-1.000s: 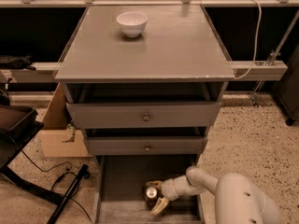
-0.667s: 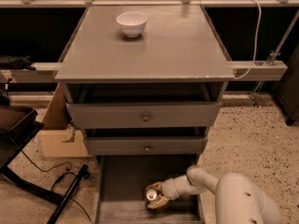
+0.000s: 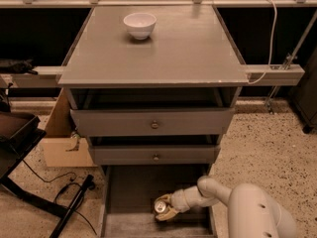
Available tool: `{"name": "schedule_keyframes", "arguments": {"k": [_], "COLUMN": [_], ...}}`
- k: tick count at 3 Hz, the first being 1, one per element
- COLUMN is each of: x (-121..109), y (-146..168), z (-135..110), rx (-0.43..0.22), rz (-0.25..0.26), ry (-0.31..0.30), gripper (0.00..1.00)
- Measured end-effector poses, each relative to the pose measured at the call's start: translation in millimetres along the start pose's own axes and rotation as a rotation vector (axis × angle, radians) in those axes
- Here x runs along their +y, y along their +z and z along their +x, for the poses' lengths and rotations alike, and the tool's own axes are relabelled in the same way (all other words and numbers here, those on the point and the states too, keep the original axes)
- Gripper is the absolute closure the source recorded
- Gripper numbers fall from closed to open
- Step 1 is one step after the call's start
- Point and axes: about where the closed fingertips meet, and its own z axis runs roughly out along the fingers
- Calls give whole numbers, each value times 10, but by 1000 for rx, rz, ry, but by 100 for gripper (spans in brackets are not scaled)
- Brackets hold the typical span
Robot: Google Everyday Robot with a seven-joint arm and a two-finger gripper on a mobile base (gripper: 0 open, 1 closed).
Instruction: Pick orange can from bottom drawer and place on counter
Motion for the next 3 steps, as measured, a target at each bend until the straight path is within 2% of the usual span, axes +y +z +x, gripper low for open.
{"name": "schedule_keyframes", "arguments": {"k": [1,2,3], "x": [129,90,374], "y": [-87,-718,-1748], "z": [-103,-525,-1336], "rx": [0,33,1], "rz": [5,159,355], "ry": [-3,-10,112], "gripper": [100,100,100]}}
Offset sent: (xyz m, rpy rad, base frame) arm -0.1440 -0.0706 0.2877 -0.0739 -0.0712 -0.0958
